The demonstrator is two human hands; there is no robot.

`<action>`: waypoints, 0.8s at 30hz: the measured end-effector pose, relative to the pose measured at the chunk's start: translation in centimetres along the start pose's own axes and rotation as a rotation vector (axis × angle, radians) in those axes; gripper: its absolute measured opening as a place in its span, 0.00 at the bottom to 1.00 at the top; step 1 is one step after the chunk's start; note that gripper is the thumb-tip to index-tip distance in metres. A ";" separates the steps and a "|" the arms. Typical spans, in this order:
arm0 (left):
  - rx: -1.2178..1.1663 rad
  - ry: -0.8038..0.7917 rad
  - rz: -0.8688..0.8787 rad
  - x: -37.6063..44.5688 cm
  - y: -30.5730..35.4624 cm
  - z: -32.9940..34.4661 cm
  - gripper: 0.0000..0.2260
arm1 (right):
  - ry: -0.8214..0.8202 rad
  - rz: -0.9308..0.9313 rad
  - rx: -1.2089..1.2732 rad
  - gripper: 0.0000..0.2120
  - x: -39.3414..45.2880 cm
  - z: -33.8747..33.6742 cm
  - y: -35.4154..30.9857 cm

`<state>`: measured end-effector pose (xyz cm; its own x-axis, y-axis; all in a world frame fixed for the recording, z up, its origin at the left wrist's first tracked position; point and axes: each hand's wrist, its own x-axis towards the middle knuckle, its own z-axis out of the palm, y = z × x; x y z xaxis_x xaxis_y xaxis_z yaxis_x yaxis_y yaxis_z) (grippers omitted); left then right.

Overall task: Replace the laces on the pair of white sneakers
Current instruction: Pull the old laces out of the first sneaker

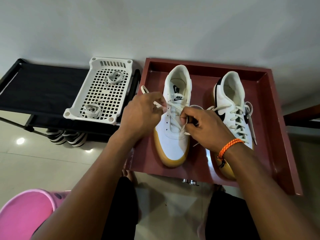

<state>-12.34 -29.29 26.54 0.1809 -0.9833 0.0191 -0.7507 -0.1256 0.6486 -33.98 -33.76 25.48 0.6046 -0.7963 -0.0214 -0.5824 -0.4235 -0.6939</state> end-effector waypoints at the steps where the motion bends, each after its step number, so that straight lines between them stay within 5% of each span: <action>1: -0.016 -0.023 0.009 0.0 0.1 -0.1 0.06 | -0.002 0.001 0.002 0.10 0.0 0.0 0.0; 4: -0.083 -0.310 0.061 -0.6 0.9 0.2 0.14 | 0.000 -0.004 0.000 0.10 0.0 0.0 0.1; 7: -0.056 -0.434 0.048 -0.8 1.4 1.1 0.04 | -0.007 -0.012 -0.005 0.09 0.0 0.0 0.0; 16: 0.132 -0.152 0.122 -0.5 0.8 1.6 0.04 | -0.001 -0.017 -0.008 0.09 0.0 -0.1 0.1; 24: 0.212 -0.099 0.199 -0.9 1.0 2.3 0.04 | 0.005 -0.018 -0.001 0.09 0.1 -0.1 0.3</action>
<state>-14.73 -28.87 25.44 -0.0385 -0.9981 0.0487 -0.8829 0.0569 0.4661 -34.14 -33.97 25.37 0.6122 -0.7907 -0.0051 -0.5721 -0.4384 -0.6932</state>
